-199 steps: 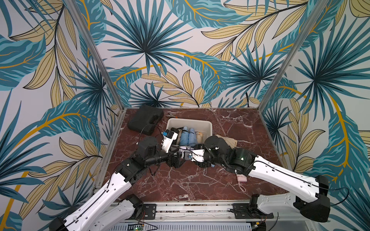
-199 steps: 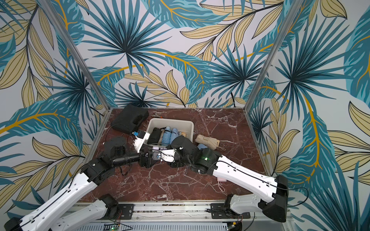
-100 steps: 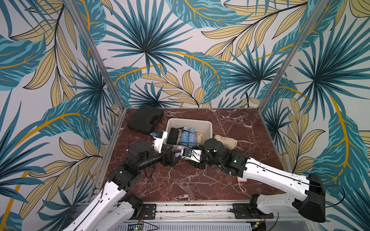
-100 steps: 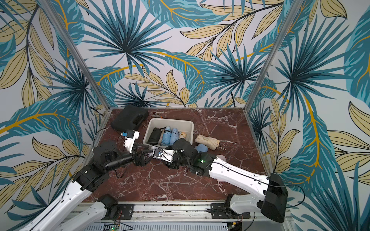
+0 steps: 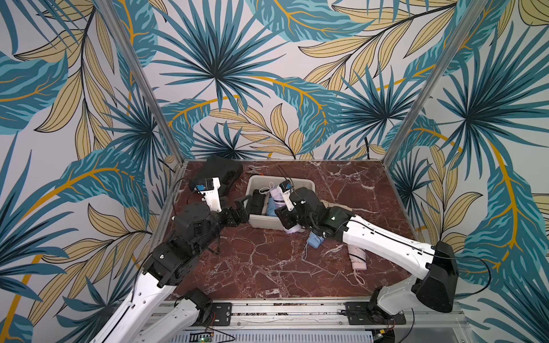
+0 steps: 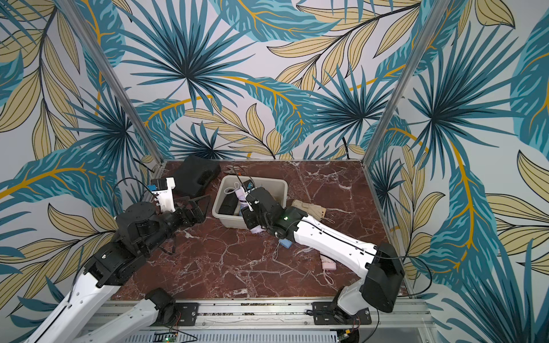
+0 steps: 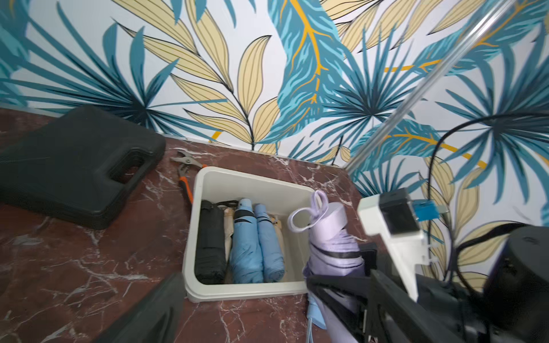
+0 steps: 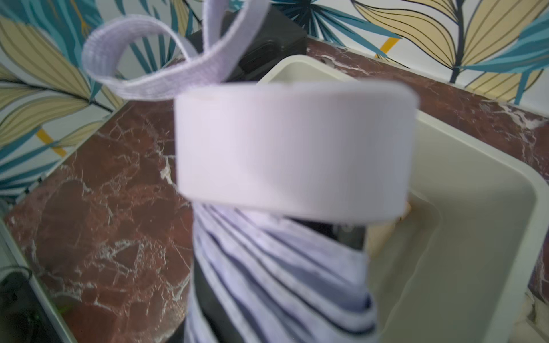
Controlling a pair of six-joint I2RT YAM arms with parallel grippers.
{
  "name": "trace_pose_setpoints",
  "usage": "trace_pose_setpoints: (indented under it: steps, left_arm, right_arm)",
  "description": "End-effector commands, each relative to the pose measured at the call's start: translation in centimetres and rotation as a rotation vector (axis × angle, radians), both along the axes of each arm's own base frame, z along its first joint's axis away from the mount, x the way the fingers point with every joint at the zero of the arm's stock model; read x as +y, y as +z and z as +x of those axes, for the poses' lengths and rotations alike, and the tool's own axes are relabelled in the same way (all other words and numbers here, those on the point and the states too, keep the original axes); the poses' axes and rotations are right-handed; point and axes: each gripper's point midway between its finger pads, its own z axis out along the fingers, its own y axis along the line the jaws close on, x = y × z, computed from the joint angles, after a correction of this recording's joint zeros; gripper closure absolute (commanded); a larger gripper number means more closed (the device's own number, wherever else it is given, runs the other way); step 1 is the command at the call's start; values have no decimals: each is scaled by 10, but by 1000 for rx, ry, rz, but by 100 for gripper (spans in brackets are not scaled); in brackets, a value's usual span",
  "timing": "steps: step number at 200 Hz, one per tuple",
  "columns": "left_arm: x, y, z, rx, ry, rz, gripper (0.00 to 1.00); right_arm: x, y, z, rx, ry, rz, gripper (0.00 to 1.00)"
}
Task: Put the umbrella into the storage box
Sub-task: Place the umbrella in the storage box.
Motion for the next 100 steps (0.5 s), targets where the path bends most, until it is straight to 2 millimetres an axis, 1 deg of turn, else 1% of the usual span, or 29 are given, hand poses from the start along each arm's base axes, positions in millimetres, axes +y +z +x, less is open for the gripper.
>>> trace_pose_setpoints:
  steps: [1,15,29,31,33,46,65,82,100]
  left_arm:
    - [11,-9,11,34,93,33,1]
    - [8,-13,15,49,94,33,1]
    - [5,-15,18,57,89,25,1]
    - [5,-15,18,55,88,23,1]
    - [5,-14,18,54,88,19,1]
    - [2,-15,21,48,86,0,2]
    - [-5,-14,25,39,64,-40,2]
    - [-11,-15,29,46,45,-49,2]
    - [-16,-19,33,52,29,-50,2]
  right_arm:
    - [-15,15,26,55,-195,62,76]
    - [-18,13,43,85,-277,57,76]
    - [-18,12,53,102,-358,62,76]
    - [-28,12,62,102,-392,62,76]
    - [-32,10,65,106,-414,54,76]
    - [-42,7,76,107,-500,9,76]
    - [-55,-9,85,103,-575,-62,76]
    - [-70,-23,88,101,-628,-110,76]
    - [-85,-34,91,80,-670,-173,76]
